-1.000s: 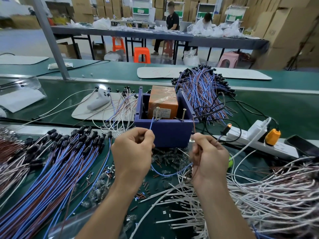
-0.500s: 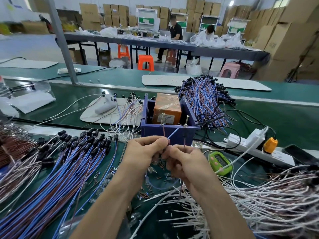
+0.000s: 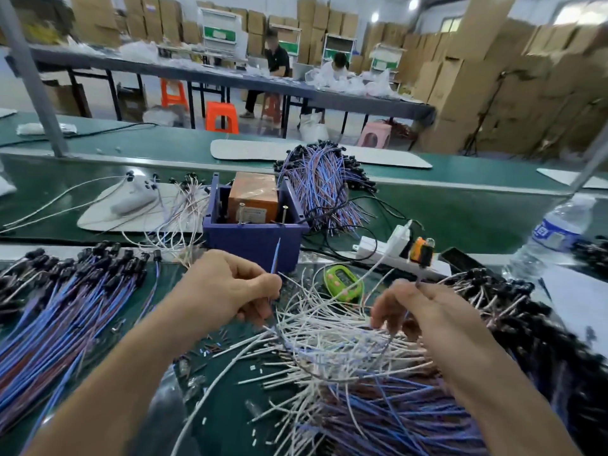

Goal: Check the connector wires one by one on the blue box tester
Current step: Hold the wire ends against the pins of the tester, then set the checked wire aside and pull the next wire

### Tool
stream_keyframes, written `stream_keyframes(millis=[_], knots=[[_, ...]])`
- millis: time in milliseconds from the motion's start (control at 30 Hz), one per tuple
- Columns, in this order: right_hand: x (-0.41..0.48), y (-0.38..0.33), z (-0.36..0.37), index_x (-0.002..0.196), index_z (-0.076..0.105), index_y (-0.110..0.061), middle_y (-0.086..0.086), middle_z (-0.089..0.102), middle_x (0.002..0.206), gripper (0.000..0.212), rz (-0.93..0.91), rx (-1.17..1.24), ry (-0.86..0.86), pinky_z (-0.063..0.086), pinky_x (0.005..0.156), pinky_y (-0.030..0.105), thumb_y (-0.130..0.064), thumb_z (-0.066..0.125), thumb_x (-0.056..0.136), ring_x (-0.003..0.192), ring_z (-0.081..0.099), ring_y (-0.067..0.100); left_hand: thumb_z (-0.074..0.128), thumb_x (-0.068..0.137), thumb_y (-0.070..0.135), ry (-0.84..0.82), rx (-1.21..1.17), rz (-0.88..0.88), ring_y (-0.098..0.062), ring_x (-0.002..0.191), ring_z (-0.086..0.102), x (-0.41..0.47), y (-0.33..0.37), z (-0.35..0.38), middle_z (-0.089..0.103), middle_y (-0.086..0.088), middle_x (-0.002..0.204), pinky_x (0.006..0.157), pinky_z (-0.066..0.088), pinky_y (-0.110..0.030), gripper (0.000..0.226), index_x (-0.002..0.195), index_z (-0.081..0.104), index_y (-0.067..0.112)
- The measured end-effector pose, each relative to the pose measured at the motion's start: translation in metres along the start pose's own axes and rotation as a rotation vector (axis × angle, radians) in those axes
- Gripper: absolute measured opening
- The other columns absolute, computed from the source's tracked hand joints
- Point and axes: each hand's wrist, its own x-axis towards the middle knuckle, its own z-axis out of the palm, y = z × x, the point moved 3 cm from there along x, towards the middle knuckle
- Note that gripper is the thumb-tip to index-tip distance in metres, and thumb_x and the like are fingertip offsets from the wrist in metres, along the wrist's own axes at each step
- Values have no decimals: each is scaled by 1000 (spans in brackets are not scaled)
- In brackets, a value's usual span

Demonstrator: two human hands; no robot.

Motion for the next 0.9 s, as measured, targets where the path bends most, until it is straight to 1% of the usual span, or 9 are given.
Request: stream_keyframes(millis=[100, 233, 333, 400, 500, 600, 700, 767, 900], knots=[[-18, 7, -26, 63, 72, -9, 6, 71, 63, 54, 47, -108, 61, 43, 49, 16, -27, 44, 106, 50, 54, 8, 72, 94, 19, -195, 43, -18, -19, 54, 70, -2, 4, 33, 75, -14, 67, 48, 49, -19, 28, 68, 79, 13], [-38, 24, -63, 65, 67, -6, 14, 64, 54, 52, 155, -127, 86, 38, 39, 22, -24, 44, 109, 41, 47, 18, 77, 91, 26, -245, 235, 48, -15, 53, 68, -4, 9, 70, 75, -7, 64, 54, 53, -21, 25, 67, 81, 19], [-51, 41, -92, 67, 67, -4, 14, 64, 53, 47, 227, -255, 147, 35, 39, 22, -21, 48, 106, 36, 43, 15, 76, 89, 35, -368, 405, 93, -17, 54, 69, -11, 16, 102, 75, -1, 63, 58, 59, -31, 25, 67, 80, 23], [-59, 55, -109, 68, 68, -6, 12, 67, 56, 40, 283, -350, 199, 41, 47, 27, -22, 54, 102, 39, 48, 15, 72, 89, 41, -429, 504, 125, -22, 56, 70, -17, 18, 126, 74, 1, 62, 59, 60, -38, 30, 66, 78, 22], [-66, 69, -129, 67, 68, -10, 5, 71, 60, 33, 328, -456, 310, 53, 60, 36, -19, 59, 96, 47, 60, 21, 68, 86, 51, -397, 609, 173, -19, 51, 67, -21, 19, 153, 71, 4, 56, 56, 57, -37, 34, 63, 75, 28], [-69, 79, -143, 66, 68, -16, -2, 71, 60, 28, 347, -610, 439, 57, 67, 35, -21, 59, 92, 57, 68, 20, 67, 86, 55, -327, 644, 183, -4, 37, 54, -18, 16, 172, 67, 10, 51, 46, 49, -29, 30, 62, 74, 39], [-72, 88, -150, 67, 67, -17, -4, 67, 56, 22, 343, -727, 573, 51, 58, 29, -23, 65, 88, 60, 65, 16, 65, 87, 64, -302, 742, 186, -2, 38, 53, -18, 10, 181, 64, 17, 49, 42, 36, -21, 19, 72, 70, 53], [-74, 92, -149, 66, 64, -19, -6, 65, 57, 21, 324, -758, 640, 42, 53, 26, -24, 68, 86, 59, 61, 13, 65, 84, 69, -262, 798, 208, -4, 39, 52, -17, 6, 183, 61, 17, 48, 44, 33, -22, 23, 71, 69, 50], [-79, 94, -139, 71, 63, -28, -10, 61, 59, 19, 305, -904, 742, 41, 56, 28, -37, 73, 83, 59, 53, 25, 68, 81, 69, -237, 865, 247, -8, 42, 56, -16, 1, 187, 62, 12, 48, 44, 34, -22, 45, 63, 71, 28]])
